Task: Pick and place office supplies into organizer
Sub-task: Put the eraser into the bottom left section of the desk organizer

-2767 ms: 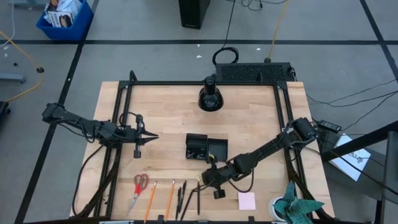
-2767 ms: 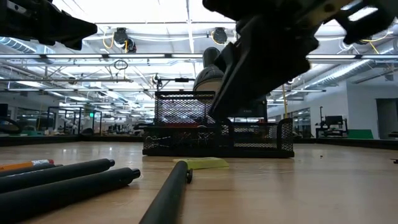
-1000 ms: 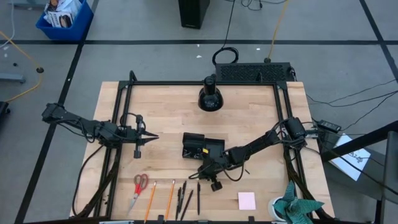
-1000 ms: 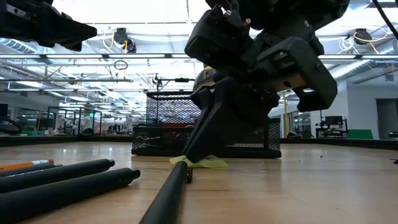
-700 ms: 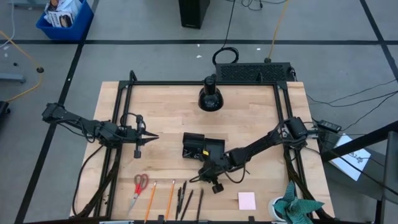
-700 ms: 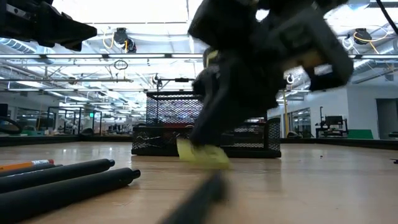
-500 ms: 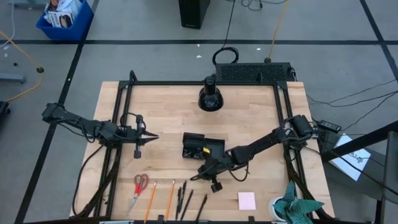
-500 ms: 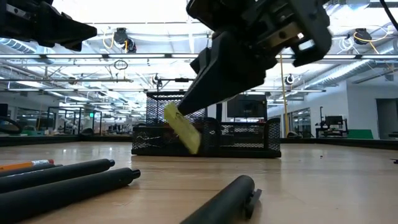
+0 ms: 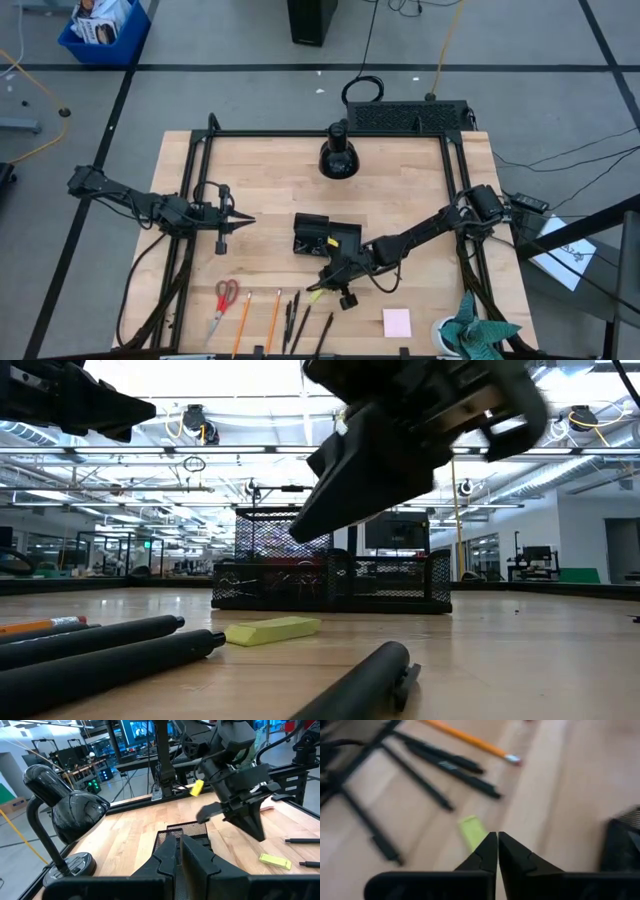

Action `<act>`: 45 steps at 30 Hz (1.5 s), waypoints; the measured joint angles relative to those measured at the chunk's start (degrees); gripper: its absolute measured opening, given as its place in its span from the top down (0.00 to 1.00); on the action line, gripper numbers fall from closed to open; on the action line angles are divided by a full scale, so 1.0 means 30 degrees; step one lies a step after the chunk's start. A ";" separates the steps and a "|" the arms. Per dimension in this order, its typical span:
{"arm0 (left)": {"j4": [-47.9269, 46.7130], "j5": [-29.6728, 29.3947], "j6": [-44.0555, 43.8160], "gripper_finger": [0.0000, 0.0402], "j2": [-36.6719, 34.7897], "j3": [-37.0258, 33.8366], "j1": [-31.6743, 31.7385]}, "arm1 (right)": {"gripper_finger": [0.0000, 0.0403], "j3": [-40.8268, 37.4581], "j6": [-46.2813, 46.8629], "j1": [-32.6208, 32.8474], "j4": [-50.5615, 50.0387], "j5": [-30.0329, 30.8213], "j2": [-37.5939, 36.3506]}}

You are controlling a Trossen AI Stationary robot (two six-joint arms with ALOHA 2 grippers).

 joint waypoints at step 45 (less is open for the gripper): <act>-0.0485 -0.0181 0.0643 0.92 0.0001 0.0000 0.0025 | 0.90 0.0051 -0.3111 -0.0803 0.2494 -0.3461 0.3140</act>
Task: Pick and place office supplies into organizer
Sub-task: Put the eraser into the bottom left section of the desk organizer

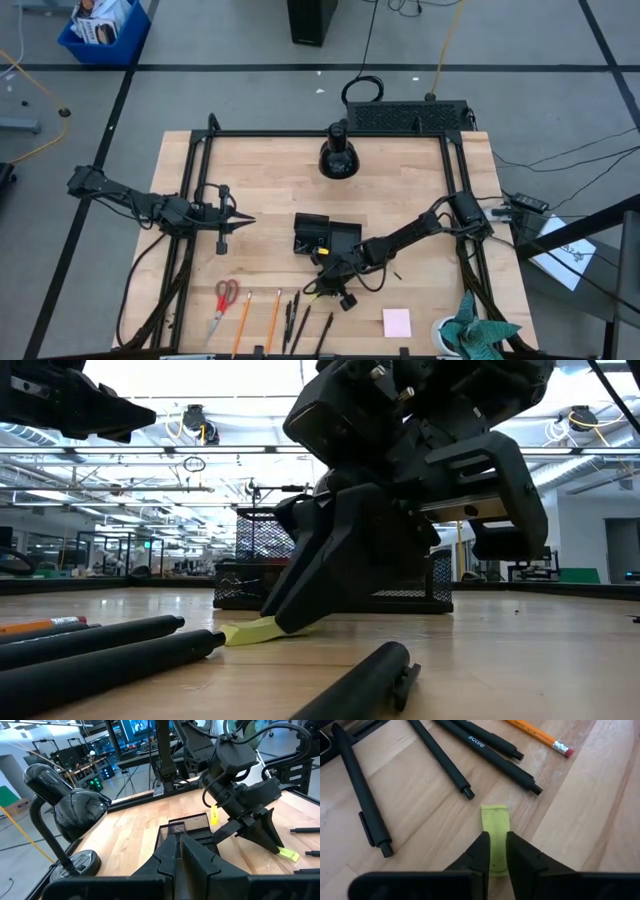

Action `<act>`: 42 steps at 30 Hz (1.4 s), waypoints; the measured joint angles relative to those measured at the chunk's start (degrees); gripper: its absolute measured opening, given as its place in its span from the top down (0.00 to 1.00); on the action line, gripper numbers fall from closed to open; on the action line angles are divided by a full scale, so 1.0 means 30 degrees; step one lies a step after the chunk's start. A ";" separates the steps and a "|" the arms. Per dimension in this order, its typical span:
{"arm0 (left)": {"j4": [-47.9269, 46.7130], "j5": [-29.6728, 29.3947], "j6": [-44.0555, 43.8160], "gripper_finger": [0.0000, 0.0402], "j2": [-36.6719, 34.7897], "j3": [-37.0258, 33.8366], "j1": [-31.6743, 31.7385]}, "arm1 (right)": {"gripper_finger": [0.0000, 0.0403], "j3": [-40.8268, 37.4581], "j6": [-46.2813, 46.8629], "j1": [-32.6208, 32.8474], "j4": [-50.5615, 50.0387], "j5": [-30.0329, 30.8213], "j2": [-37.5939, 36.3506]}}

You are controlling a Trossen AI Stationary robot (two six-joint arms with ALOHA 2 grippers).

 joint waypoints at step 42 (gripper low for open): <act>0.0002 0.0000 -0.0187 0.92 -0.0007 0.0000 0.0000 | 0.87 -0.0042 0.4320 -0.1517 -0.1425 1.1447 -0.3348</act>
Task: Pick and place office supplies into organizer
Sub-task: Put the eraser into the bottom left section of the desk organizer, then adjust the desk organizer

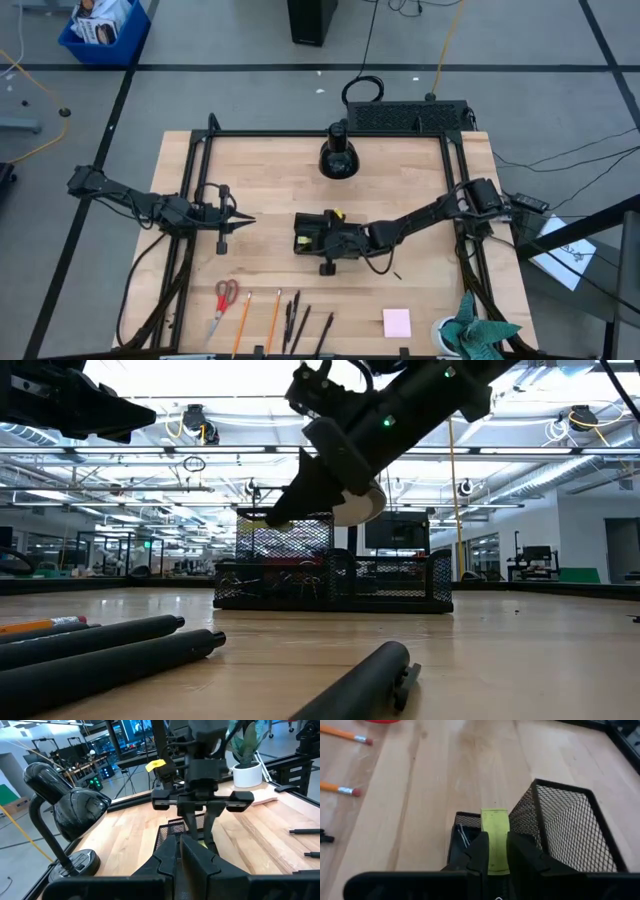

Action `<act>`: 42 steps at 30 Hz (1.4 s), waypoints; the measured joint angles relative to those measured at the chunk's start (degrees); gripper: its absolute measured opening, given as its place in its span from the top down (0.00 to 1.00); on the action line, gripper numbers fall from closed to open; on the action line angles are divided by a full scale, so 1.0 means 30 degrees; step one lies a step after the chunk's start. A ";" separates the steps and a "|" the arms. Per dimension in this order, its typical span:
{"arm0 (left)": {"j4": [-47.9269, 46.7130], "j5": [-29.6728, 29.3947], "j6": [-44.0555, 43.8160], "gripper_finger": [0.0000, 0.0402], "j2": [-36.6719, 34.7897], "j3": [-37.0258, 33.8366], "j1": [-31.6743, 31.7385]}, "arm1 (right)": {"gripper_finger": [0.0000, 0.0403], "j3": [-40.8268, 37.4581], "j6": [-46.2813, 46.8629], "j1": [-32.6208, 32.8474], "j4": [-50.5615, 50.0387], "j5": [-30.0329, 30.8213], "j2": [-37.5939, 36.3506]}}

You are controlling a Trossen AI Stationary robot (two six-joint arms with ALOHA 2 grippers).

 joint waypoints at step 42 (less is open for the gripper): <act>-0.0115 -0.1953 -0.0324 0.92 0.0692 0.0000 0.0292 | 0.85 0.0319 -0.0366 0.1280 -0.0600 0.0034 -0.0429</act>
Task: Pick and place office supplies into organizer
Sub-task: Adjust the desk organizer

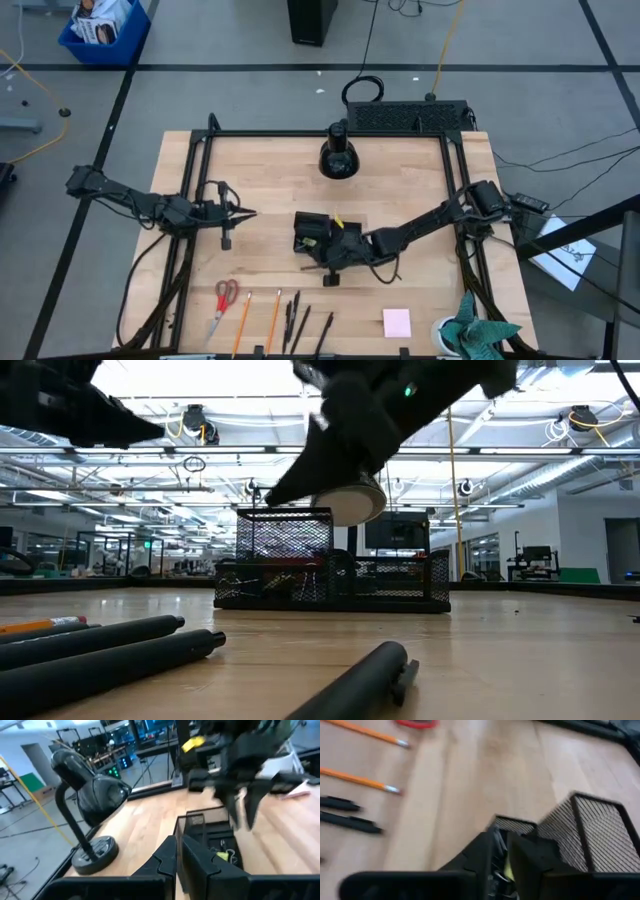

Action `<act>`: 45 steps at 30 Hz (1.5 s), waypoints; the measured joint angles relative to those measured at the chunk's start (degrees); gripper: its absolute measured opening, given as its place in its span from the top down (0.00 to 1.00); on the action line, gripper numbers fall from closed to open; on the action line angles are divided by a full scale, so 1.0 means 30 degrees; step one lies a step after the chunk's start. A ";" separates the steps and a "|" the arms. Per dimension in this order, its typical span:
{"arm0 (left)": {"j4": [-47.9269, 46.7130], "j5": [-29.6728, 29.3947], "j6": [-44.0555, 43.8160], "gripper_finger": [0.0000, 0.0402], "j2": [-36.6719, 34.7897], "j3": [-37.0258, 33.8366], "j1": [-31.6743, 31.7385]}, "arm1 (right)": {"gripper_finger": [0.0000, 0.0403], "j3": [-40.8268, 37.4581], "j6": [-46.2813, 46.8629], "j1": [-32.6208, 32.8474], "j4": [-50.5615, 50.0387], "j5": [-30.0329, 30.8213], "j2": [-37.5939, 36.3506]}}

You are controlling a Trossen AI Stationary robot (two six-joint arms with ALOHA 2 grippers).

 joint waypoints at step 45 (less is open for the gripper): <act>1.3744 0.8393 -0.2445 0.99 1.9015 0.1386 0.8276 | 1.00 -0.0141 0.9019 0.2725 -1.1796 -0.0137 -0.0164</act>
